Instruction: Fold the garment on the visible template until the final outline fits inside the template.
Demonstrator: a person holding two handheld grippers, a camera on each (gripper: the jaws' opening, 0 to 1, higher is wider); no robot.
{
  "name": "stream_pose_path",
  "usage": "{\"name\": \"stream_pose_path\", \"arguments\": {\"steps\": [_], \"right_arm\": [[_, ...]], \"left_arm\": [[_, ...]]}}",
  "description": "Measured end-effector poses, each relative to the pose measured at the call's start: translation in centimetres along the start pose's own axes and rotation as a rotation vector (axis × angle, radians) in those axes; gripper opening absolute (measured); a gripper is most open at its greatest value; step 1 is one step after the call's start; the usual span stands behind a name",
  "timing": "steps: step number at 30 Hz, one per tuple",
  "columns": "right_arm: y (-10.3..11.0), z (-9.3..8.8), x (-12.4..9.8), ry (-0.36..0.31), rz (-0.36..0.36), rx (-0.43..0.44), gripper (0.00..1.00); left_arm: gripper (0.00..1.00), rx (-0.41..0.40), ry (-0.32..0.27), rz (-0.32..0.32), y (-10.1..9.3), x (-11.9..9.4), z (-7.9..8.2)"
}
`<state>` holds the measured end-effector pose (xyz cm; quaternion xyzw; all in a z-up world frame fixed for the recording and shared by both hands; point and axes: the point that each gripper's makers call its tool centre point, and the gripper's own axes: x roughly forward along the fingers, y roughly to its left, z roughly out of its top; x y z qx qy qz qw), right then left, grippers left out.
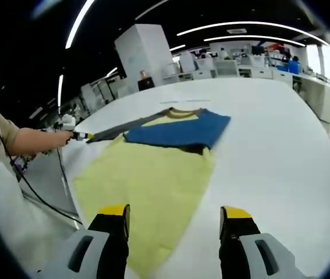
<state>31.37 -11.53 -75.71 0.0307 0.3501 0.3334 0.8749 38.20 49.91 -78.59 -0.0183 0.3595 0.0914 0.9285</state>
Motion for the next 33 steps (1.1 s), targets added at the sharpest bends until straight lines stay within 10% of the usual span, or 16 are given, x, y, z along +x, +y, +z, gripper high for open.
{"name": "stream_pose_path", "arguments": {"steps": [33], "right_arm": [[0.5,-0.3,-0.3,-0.005,-0.003,0.005,0.61]], "left_arm": [[0.01,0.019,-0.046,-0.031,1.7,1.4,1.8]]}}
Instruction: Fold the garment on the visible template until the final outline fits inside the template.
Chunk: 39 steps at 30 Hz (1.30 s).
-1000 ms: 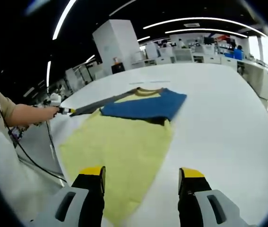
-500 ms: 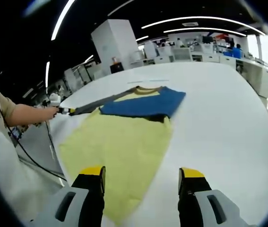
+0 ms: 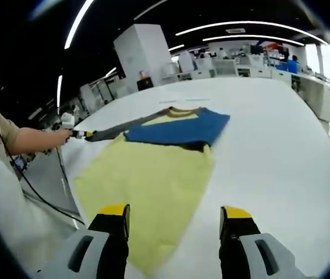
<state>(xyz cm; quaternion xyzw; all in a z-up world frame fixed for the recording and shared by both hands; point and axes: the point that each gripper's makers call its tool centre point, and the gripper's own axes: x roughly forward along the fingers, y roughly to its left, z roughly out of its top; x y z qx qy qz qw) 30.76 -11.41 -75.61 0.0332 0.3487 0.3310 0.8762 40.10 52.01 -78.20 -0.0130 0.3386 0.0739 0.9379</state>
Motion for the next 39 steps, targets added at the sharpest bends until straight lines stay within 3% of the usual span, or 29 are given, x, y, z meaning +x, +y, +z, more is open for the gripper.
{"name": "stream_pose_path", "arguments": {"steps": [9,23,39], "right_arm": [[0.5,-0.1,0.2,-0.008,0.016,-0.005,0.61],[0.1,-0.1,-0.3,-0.026,0.021,-0.005,0.61],[-0.4,-0.3,-0.8,-0.037,0.028,0.003,0.61]], "left_arm": [[0.01,0.016,-0.046,-0.011,-1.1,-1.4,3.0],[0.01,0.033,-0.099,-0.043,-3.9,-3.6,6.2],[0.01,0.061,-0.136,-0.122,-8.0,-4.1,9.9]]}}
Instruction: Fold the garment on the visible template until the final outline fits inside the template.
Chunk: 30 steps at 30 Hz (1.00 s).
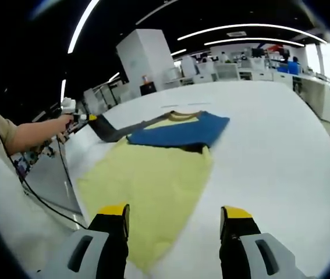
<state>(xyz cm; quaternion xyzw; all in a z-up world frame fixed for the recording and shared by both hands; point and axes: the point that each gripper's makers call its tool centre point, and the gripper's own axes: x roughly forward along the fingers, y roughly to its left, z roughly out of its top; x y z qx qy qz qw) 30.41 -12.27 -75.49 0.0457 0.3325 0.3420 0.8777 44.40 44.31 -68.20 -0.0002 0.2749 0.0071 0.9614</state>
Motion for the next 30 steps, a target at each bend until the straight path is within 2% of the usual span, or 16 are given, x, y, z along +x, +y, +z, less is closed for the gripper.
{"name": "stream_pose_path", "arguments": {"steps": [11,30], "right_arm": [[0.1,-0.3,-0.1,-0.003,0.001,0.004,0.61],[0.2,-0.6,-0.3,-0.009,0.000,0.006,0.61]], "left_arm": [[0.01,0.018,-0.036,-0.087,-4.1,0.2,3.0],[0.01,0.070,-0.094,-0.261,-12.8,0.4,7.3]]}}
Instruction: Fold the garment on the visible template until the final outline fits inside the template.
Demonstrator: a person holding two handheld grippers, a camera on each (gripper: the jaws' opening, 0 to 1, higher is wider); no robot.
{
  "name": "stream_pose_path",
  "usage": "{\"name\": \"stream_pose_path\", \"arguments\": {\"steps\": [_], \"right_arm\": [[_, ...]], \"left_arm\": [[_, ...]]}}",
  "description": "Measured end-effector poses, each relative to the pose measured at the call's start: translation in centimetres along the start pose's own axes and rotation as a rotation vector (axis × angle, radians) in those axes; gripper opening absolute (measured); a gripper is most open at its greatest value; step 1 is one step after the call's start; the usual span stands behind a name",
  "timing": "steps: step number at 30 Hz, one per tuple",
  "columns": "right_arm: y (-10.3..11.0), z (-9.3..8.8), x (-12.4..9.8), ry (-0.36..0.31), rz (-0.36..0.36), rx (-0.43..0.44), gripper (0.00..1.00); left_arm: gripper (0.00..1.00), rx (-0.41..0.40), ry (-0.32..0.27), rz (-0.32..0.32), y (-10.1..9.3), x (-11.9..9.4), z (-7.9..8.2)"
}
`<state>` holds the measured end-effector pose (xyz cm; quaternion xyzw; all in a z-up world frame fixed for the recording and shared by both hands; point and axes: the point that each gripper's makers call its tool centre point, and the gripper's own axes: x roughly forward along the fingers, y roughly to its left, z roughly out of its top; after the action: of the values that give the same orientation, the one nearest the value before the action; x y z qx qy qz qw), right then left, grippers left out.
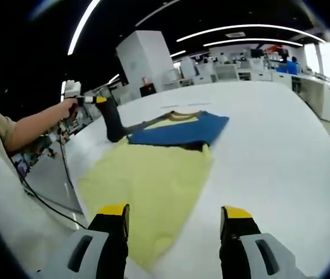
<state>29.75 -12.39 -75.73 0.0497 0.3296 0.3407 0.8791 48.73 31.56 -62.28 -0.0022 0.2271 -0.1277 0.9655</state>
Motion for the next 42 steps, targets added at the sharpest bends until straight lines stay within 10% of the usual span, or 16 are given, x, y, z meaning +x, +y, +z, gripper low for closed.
{"name": "stream_pose_path", "arguments": {"steps": [42], "right_arm": [[0.2,-0.7,0.2,-0.005,0.009,0.019,0.61]], "left_arm": [[0.01,0.128,-0.036,-0.298,-16.2,4.5,6.4]]}}
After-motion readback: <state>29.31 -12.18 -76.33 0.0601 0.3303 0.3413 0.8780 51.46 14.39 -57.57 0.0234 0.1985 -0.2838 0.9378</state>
